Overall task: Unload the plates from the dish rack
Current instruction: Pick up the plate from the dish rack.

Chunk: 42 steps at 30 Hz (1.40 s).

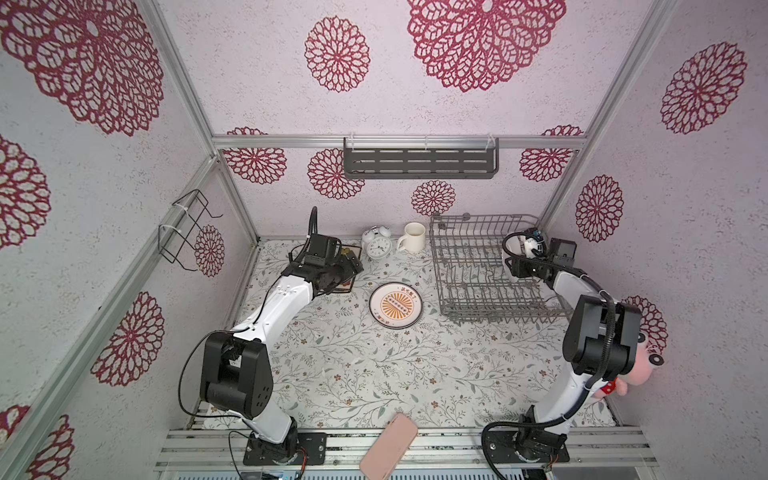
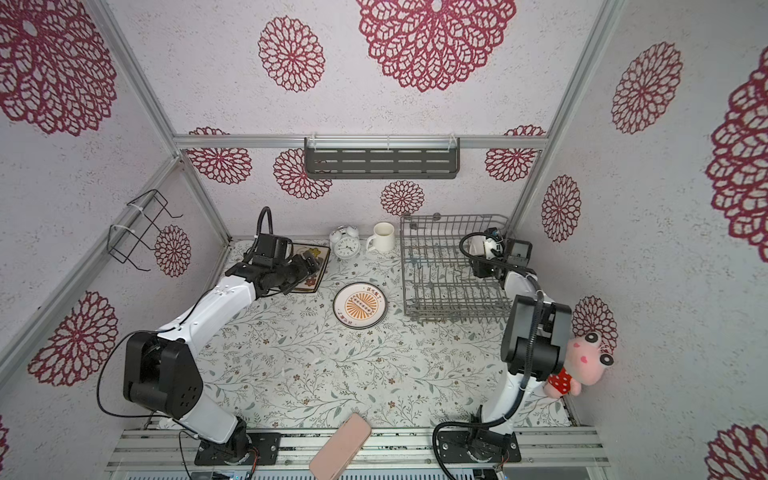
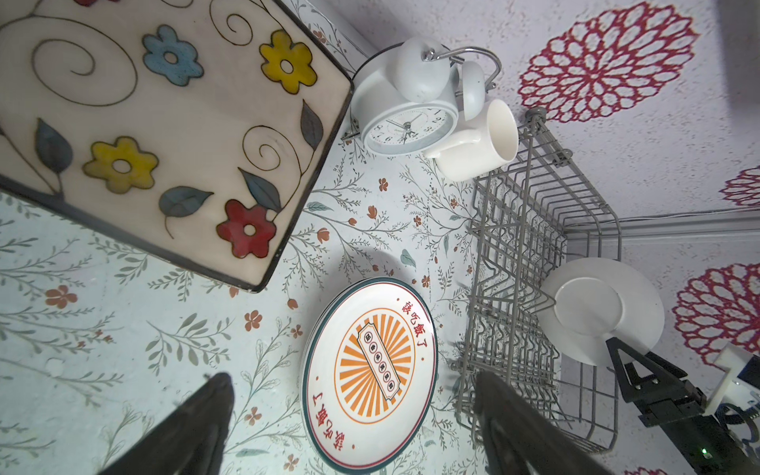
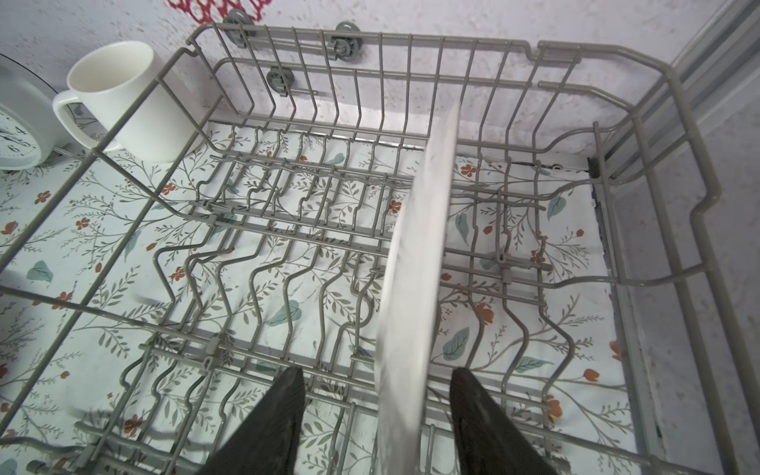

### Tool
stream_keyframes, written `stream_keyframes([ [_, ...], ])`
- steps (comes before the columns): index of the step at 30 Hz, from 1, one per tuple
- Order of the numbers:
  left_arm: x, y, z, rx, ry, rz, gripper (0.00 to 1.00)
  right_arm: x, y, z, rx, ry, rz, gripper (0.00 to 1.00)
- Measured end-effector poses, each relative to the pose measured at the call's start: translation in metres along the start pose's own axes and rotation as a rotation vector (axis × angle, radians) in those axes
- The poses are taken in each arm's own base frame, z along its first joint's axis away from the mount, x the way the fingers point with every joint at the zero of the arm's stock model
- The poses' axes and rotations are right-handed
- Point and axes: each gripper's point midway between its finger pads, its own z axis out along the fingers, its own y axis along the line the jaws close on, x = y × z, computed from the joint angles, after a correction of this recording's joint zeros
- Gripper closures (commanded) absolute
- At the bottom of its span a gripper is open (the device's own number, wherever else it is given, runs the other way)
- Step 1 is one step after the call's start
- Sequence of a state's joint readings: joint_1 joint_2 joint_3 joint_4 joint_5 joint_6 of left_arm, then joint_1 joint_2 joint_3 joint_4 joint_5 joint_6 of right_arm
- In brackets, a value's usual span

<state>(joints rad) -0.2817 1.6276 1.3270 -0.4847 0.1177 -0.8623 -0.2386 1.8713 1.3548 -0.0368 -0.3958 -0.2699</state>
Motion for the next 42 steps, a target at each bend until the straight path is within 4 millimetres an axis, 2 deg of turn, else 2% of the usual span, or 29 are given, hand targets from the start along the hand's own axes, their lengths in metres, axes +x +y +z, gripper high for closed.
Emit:
stream_keyframes([
  [4,0.000,0.000,0.000,0.000,0.000,0.003,0.06,-0.003,-0.005,0.004,0.012,0.008,0.001,0.47],
  [8,0.000,0.000,0.000,0.000,0.000,0.007,0.06,-0.004,-0.008,0.006,0.020,0.018,0.004,0.58],
  [14,-0.001,0.001,0.000,-0.001,-0.001,0.013,0.06,-0.001,-0.003,0.007,0.004,0.029,0.004,0.64],
  [19,-0.002,0.002,0.000,-0.002,-0.003,0.014,0.06,0.000,0.002,0.007,-0.005,0.040,-0.008,0.78],
  [26,-0.003,0.003,0.000,-0.004,-0.004,0.013,0.06,-0.004,0.003,0.007,0.001,0.043,-0.024,0.87],
  [31,-0.004,0.005,0.000,-0.005,-0.004,0.011,0.06,-0.002,0.011,0.008,-0.036,0.046,0.000,0.99],
  [42,-0.001,0.011,0.002,-0.014,0.005,0.006,0.05,-0.002,0.012,0.008,-0.031,0.026,-0.003,1.00],
])
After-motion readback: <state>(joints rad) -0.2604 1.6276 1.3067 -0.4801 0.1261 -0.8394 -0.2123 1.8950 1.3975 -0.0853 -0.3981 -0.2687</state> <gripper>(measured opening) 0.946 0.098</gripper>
